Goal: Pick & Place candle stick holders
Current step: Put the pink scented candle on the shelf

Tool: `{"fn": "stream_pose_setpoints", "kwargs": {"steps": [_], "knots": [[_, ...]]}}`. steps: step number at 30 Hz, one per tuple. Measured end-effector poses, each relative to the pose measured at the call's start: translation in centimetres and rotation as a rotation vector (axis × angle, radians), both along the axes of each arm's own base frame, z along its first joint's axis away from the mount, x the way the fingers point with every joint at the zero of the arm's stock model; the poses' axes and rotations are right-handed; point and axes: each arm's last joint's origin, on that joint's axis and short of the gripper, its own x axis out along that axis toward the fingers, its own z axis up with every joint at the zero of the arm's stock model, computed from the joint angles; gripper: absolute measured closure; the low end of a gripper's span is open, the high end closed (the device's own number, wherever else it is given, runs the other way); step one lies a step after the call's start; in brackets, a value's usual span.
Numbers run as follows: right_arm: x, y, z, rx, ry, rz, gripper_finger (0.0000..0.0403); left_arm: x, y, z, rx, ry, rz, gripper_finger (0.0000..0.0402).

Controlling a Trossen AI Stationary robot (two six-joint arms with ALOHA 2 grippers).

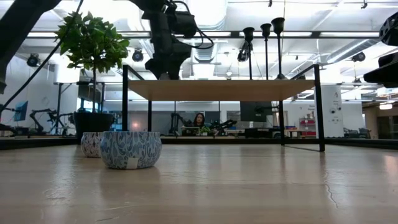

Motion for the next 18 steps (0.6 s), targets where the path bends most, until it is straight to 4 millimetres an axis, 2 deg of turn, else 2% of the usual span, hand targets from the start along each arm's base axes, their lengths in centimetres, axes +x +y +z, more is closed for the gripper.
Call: {"fn": "stream_pose_setpoints", "kwargs": {"steps": [8, 18], "knots": [[0.00, 0.00, 0.00, 0.000, 0.000, 0.000, 0.0394, -0.01, -0.01, -0.83, -0.012, 0.019, -0.002, 0.0092], [0.00, 0.00, 0.00, 0.001, 0.000, 0.000, 0.0394, 0.06, 0.02, -0.83, -0.008, 0.012, -0.012, 0.0092]]}}
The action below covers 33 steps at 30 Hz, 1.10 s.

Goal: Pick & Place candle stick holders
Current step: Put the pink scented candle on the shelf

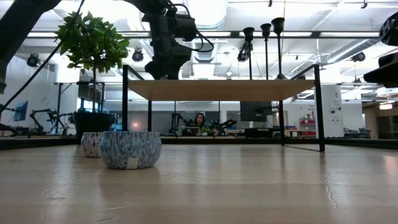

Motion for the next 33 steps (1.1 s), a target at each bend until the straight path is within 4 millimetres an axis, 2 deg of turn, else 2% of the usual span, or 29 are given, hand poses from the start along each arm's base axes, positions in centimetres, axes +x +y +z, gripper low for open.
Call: {"fn": "stream_pose_setpoints", "kwargs": {"steps": [25, 33], "knots": [[0.0, 0.0, 0.0, -0.001, 0.000, 0.000, 0.0394, 0.1, -0.1, -1.4, -0.031, -0.008, -0.010, 0.0091], [0.0, 0.0, 0.0, 0.000, 0.000, 0.000, 0.0394, 0.2, -0.1, -1.4, -0.042, -0.016, -0.010, 0.0061]]}}
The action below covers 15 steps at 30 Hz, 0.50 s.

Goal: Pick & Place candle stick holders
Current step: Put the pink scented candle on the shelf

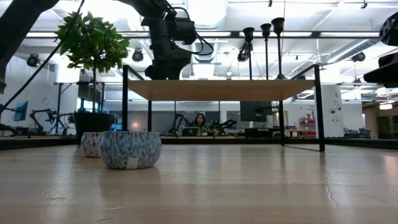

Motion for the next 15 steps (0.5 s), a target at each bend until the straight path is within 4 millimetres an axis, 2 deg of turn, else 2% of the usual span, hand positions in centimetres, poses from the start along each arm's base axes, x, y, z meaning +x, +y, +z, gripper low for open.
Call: {"fn": "stream_pose_setpoints", "kwargs": {"steps": [15], "knots": [[0.00, 0.00, 0.00, 0.000, 0.000, 0.000, 0.0394, 0.06, -0.07, -0.02, -0.008, -0.006, -0.018, 0.0004]]}}
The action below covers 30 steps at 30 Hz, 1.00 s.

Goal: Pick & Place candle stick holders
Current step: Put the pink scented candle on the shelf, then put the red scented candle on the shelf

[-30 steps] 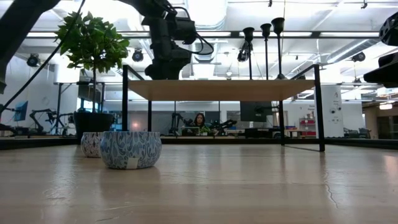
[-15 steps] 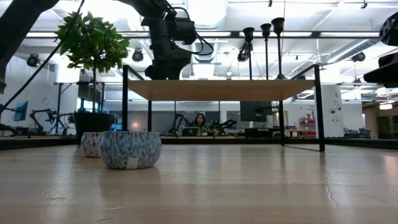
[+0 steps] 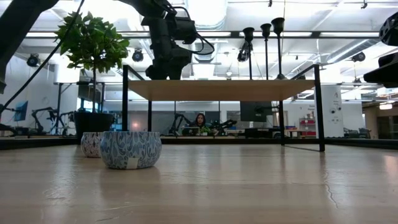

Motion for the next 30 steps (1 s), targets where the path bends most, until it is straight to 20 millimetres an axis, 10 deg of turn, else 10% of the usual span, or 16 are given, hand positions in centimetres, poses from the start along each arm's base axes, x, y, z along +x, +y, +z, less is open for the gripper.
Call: {"fn": "stream_pose_setpoints", "kwargs": {"steps": [30], "knots": [[0.0, 0.0, 0.0, 0.000, 0.000, 0.000, 0.0394, -0.1, 0.2, 1.5, 0.044, -0.007, -0.007, 0.0002]]}}
